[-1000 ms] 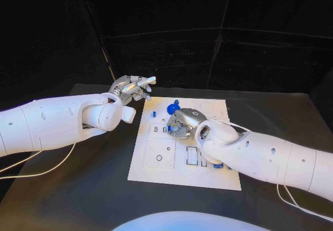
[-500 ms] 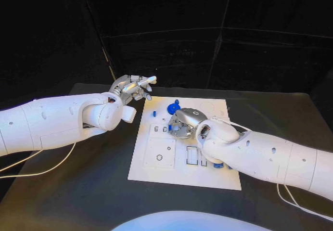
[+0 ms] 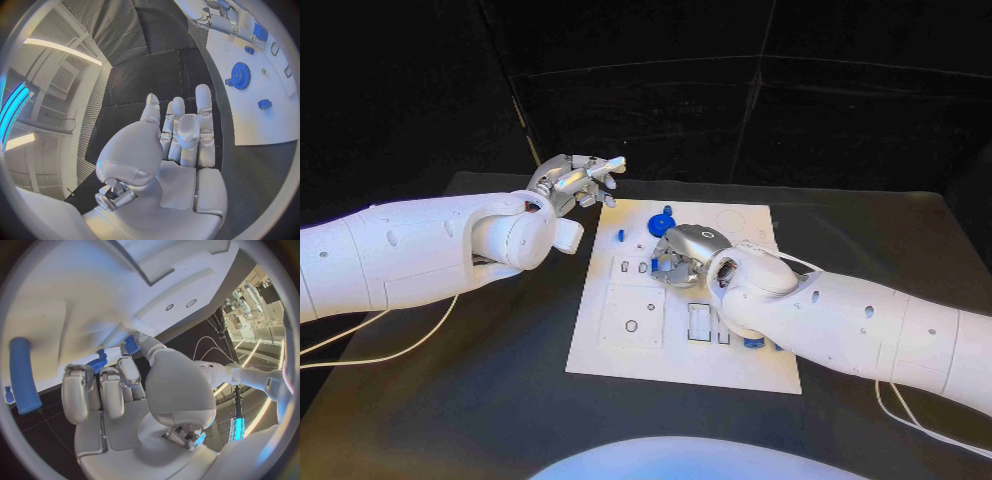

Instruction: Assemble the parts on the task board

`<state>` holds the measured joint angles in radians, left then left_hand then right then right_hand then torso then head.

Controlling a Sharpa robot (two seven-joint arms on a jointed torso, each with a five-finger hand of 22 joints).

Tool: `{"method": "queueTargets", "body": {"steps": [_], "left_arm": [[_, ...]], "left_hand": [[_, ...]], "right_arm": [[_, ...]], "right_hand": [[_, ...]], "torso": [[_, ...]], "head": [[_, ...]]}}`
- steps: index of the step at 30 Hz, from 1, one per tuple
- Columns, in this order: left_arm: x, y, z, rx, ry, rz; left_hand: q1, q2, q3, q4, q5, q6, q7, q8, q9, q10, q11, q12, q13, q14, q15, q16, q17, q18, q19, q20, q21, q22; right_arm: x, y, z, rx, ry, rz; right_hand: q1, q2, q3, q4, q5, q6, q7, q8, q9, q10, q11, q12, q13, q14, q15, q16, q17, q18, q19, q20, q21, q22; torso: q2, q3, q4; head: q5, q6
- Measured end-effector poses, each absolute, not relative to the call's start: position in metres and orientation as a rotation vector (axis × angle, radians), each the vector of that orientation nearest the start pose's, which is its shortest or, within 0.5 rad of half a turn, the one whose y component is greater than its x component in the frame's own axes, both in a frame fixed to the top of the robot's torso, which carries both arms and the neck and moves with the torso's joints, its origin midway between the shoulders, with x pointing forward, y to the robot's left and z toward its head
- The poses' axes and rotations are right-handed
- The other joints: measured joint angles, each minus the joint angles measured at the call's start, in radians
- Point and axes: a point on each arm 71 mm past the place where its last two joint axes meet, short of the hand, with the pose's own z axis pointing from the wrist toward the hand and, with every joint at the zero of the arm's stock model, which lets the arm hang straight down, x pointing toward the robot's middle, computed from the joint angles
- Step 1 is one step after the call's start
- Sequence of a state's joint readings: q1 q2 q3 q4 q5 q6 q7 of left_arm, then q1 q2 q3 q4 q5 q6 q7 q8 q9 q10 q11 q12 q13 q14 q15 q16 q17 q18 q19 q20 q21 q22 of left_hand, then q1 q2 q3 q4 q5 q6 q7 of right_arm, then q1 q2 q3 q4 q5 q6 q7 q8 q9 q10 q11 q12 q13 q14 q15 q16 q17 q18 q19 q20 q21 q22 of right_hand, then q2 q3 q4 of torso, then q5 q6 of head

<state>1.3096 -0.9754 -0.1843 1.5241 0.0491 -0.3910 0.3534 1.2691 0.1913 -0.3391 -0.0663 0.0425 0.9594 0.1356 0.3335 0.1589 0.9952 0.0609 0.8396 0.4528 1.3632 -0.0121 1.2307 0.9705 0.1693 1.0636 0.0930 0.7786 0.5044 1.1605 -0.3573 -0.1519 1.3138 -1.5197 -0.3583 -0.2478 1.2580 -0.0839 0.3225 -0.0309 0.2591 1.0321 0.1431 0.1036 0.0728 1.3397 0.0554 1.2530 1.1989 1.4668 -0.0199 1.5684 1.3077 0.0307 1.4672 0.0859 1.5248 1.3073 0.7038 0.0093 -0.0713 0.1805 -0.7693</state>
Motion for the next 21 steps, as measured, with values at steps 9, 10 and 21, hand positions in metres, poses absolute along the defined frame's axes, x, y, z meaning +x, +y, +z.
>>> {"method": "queueTargets", "body": {"steps": [9,10,21], "left_arm": [[0.4877,0.2861,-0.1809,-1.197,1.395,-1.284],[0.4877,0.286,-0.1809,-1.197,1.395,-1.284],[0.4878,0.2849,-0.1809,-1.196,1.398,-1.289]], "left_hand": [[0.004,0.004,0.0,0.0,0.0,0.0,0.0,0.0,0.0,0.0,0.0,0.0,-0.001,0.0,0.0,0.0,0.0,0.0,0.0,0.0,-0.004,-0.001],[0.005,0.005,0.0,0.0,0.0,0.0,0.0,0.0,-0.001,0.0,0.0,0.0,-0.003,0.0,0.0,0.0,0.001,0.0,0.0,0.0,-0.007,-0.002],[0.005,0.005,0.0,0.0,0.0,0.0,0.0,0.0,-0.001,0.0,0.0,-0.005,-0.004,0.0,0.0,0.0,0.004,0.0,0.0,0.0,-0.007,-0.002]], "right_arm": [[0.4657,-0.0105,-0.2395,-0.312,1.718,0.75],[0.4657,-0.0104,-0.2395,-0.311,1.718,0.749],[0.4653,-0.0099,-0.2397,-0.304,1.719,0.744]], "right_hand": [[-0.013,-0.013,-0.014,0.009,-0.006,-0.004,0.003,-0.006,0.0,0.0,0.0,-0.004,0.0,0.0,0.0,0.0,0.0,0.0,0.0,0.0,0.0,0.0],[-0.013,-0.013,-0.015,0.01,-0.006,-0.004,0.003,-0.006,0.0,0.0,0.0,-0.004,0.0,0.0,0.0,0.0,0.0,0.0,0.0,0.0,0.0,0.0],[-0.032,-0.032,-0.06,0.037,-0.035,-0.048,0.009,-0.028,-0.001,-0.011,0.011,-0.015,-0.01,-0.003,0.005,0.0,0.0,0.0,-0.004,0.004,-0.006,0.0]], "torso": [[0.0,0.0001,0.0],[0.0,0.0,0.0],[0.0,0.0,-0.0004]], "head": [[0.0,-0.002],[0.0,-0.002],[-0.001,-0.004]]}}
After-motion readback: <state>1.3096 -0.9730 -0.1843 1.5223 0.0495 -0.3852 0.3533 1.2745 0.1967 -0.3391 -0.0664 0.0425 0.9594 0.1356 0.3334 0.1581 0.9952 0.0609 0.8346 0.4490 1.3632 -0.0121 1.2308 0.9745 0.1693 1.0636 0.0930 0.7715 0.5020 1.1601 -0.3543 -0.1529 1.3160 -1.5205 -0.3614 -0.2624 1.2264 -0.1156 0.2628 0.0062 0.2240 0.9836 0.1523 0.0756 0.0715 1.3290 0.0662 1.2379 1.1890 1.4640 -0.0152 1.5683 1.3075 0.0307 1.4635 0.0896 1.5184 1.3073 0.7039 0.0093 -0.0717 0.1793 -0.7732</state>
